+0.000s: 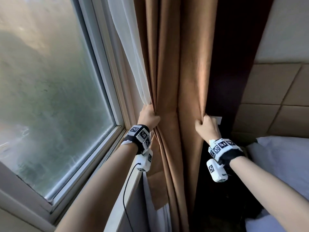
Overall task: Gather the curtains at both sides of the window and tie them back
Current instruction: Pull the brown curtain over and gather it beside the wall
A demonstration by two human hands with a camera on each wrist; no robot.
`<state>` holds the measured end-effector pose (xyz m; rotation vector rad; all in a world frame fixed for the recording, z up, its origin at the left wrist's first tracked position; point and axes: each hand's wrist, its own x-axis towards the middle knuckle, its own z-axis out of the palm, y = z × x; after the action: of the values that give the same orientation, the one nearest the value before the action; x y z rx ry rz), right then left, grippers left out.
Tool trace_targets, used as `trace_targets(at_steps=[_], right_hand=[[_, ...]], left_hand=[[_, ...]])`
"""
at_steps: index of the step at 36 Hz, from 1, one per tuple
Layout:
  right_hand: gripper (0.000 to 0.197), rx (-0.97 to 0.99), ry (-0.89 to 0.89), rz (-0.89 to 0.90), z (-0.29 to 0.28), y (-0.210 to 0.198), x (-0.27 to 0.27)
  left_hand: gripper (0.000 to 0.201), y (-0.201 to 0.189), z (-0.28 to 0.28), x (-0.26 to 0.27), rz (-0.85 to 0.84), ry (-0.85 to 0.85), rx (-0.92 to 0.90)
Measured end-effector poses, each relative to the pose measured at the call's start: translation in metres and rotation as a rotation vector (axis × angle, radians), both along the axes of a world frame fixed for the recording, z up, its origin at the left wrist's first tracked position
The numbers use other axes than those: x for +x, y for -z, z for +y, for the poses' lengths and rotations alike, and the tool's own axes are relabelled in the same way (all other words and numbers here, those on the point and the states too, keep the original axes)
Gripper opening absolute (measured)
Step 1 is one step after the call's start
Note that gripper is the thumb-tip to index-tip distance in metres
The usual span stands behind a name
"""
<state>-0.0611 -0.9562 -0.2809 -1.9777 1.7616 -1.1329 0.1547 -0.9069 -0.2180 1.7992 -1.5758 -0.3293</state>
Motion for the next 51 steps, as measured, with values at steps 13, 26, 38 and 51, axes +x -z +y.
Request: trace_targets(at_steps=[13, 26, 38, 51], right_hand=[[0.025, -0.257, -0.382, 0.323, 0.087, 0.021, 0.043], [0.036, -0.177, -0.469, 0.298, 0.066, 0.016, 0.076], [0.039, 0.243, -0.299, -0.116, -0.041, 0.019, 0.024], [0.029, 0.253, -0.231, -0.031, -0.087, 0.007, 0.037]], left_hand=[[0.007, -0.003, 0.003, -0.022, 0.064, 0.033, -0.017], [0.054, -0.010, 0.011, -0.026, 0.343, 0.115, 0.083], [0.020, -0.004, 0.005, 0.010, 0.028, -0.077, -0.034], [0.023, -0.002, 0.003, 0.005, 0.052, -0.084, 0.013]])
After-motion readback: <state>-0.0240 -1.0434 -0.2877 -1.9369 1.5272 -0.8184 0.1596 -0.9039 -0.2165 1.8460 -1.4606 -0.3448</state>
